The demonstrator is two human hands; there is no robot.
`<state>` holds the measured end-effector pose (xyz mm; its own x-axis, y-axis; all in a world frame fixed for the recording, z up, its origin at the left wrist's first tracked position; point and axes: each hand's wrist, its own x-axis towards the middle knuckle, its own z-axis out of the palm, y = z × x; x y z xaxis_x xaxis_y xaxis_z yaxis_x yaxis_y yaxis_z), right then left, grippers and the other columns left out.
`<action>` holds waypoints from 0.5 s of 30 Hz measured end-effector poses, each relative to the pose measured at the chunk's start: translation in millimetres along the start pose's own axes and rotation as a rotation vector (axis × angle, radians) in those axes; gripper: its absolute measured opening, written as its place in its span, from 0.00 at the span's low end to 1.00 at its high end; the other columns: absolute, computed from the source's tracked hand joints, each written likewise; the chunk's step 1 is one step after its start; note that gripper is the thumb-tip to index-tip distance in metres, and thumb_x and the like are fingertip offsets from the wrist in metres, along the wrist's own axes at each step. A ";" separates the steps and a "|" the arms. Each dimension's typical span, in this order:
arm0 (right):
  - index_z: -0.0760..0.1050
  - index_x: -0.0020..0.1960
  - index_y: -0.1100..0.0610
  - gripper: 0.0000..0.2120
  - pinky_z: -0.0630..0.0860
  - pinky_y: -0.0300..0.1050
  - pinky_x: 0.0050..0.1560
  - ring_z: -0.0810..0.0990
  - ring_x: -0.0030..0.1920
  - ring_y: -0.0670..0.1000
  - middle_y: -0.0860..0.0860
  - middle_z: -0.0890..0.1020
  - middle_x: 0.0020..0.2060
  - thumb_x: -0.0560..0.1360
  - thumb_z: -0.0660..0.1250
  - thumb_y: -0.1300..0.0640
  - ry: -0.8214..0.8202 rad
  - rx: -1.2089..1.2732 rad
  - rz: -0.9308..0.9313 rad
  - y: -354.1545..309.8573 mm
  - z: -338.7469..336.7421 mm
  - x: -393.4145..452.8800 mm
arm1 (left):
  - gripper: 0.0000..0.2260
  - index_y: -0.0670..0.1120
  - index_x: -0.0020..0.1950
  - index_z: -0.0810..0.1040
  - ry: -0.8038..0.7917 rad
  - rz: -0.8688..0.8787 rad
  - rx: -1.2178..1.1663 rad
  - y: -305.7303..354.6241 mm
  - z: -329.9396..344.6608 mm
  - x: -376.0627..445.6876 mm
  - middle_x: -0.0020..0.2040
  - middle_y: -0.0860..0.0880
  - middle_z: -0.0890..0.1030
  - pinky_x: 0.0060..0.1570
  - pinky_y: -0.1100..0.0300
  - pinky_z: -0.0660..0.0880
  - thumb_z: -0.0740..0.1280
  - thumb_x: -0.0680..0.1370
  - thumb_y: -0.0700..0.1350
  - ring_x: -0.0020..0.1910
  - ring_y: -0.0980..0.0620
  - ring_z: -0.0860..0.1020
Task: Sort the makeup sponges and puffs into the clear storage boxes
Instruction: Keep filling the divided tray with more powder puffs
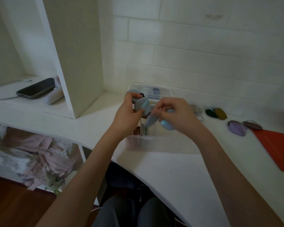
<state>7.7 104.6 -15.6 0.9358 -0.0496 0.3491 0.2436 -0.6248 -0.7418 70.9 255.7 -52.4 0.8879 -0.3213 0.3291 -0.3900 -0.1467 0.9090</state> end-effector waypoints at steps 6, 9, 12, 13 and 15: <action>0.75 0.42 0.57 0.06 0.74 0.32 0.37 0.80 0.34 0.42 0.46 0.82 0.30 0.77 0.65 0.63 0.243 0.452 0.031 12.2 -7.7 -3.0 | 0.17 0.49 0.58 0.69 -0.076 0.007 -0.168 2.6 -0.8 -3.3 0.56 0.53 0.74 0.51 0.43 0.79 0.66 0.75 0.33 0.40 0.49 0.84; 0.76 0.44 0.56 0.05 0.74 0.32 0.39 0.81 0.37 0.41 0.46 0.84 0.34 0.74 0.69 0.64 0.226 0.462 0.040 12.9 -6.6 -1.7 | 0.22 0.52 0.63 0.68 -0.109 0.019 -0.165 2.7 -1.7 -4.1 0.60 0.51 0.73 0.50 0.43 0.79 0.65 0.75 0.31 0.40 0.48 0.84; 0.76 0.44 0.54 0.09 0.74 0.32 0.40 0.80 0.38 0.39 0.48 0.84 0.39 0.72 0.71 0.67 0.156 0.415 0.067 13.9 -3.4 -0.9 | 0.26 0.53 0.67 0.66 -0.158 0.037 -0.175 2.2 -3.0 -5.2 0.64 0.51 0.71 0.50 0.44 0.80 0.63 0.75 0.30 0.42 0.46 0.84; 0.75 0.43 0.54 0.10 0.73 0.31 0.39 0.80 0.37 0.38 0.48 0.83 0.40 0.72 0.71 0.68 0.147 0.397 0.074 14.8 -3.1 -0.9 | 0.27 0.53 0.68 0.65 -0.171 0.043 -0.181 1.7 -3.3 -5.3 0.65 0.51 0.71 0.49 0.45 0.80 0.63 0.75 0.29 0.43 0.46 0.84; 0.74 0.43 0.54 0.11 0.73 0.31 0.37 0.79 0.35 0.37 0.49 0.83 0.41 0.72 0.70 0.68 0.149 0.399 0.079 15.2 -3.4 -1.0 | 0.29 0.54 0.69 0.64 -0.187 0.044 -0.187 1.0 -3.9 -5.5 0.64 0.55 0.71 0.49 0.48 0.81 0.64 0.75 0.30 0.44 0.46 0.83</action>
<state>9.6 92.4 -25.3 0.9155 -0.2156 0.3397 0.2797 -0.2658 -0.9226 66.5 261.0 -52.4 0.8038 -0.4937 0.3319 -0.3600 0.0405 0.9321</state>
